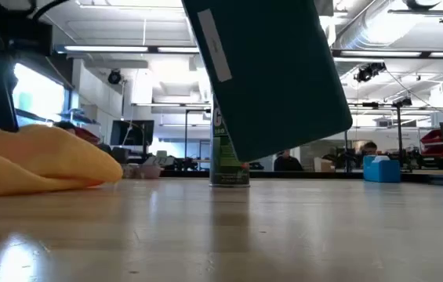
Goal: Apply microfiber cloth
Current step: Wipe the back of the blue tablet using the orange microfiber cloth
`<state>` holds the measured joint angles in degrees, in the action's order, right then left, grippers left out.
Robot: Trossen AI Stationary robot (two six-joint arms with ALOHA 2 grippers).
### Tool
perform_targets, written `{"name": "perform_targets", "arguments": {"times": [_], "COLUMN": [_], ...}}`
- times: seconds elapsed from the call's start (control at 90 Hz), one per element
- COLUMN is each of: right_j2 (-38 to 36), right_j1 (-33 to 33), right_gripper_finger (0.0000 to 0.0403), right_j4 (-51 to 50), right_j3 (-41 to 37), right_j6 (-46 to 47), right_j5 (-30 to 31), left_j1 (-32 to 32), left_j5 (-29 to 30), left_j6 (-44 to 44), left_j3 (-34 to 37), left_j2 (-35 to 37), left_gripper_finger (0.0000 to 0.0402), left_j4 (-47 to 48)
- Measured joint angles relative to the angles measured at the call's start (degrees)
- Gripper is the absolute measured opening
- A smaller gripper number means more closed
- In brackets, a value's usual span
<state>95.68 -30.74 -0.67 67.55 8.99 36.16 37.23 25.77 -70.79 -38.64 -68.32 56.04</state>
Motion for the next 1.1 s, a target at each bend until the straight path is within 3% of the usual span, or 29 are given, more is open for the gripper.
{"name": "perform_targets", "arguments": {"times": [0.156, 0.356, 0.433, 0.578, 0.633, 0.933, 1.1], "right_j2": [0.0, 0.0, 0.0, 0.0, 0.0, -3.3, -5.2], "right_j1": [0.0, 0.0, 0.0, 0.3, 0.5, 1.9, 2.3], "right_gripper_finger": [0.0, 0.0, 0.0, 0.0, 0.0, 0.0, 0.0], "right_j4": [-0.2, -0.2, -0.2, -0.1, -0.1, -0.4, -0.8], "right_j3": [0.0, 0.0, 0.0, 0.0, 0.0, 0.0, 0.0], "right_j6": [0.0, 0.0, -0.1, -0.4, -0.4, -0.5, -2.5], "right_j5": [0.0, 0.0, 0.2, 0.7, 0.8, 0.9, 3.4], "left_j1": [0.0, 0.0, 0.0, 0.0, 0.0, 3.9, 6.6], "left_j5": [0.0, 3.2, 5.5, 9.0, 11.1, 25.4, 28.5], "left_j6": [-2.7, -0.7, 2.9, 8.4, 10.5, 36.1, 58.4], "left_j3": [6.7, 14.4, 16.1, 16.5, 16.5, 12.2, 11.1], "left_j2": [-1.9, -5.0, -6.3, -7.9, -7.8, -0.9, 4.0], "left_gripper_finger": [0.0191, 0.0176, 0.0144, 0.0035, 0.0013, 0.0004, 0.0002], "left_j4": [-5.7, -25.0, -32.4, -40.2, -43.4, -58.5, -75.9]}}
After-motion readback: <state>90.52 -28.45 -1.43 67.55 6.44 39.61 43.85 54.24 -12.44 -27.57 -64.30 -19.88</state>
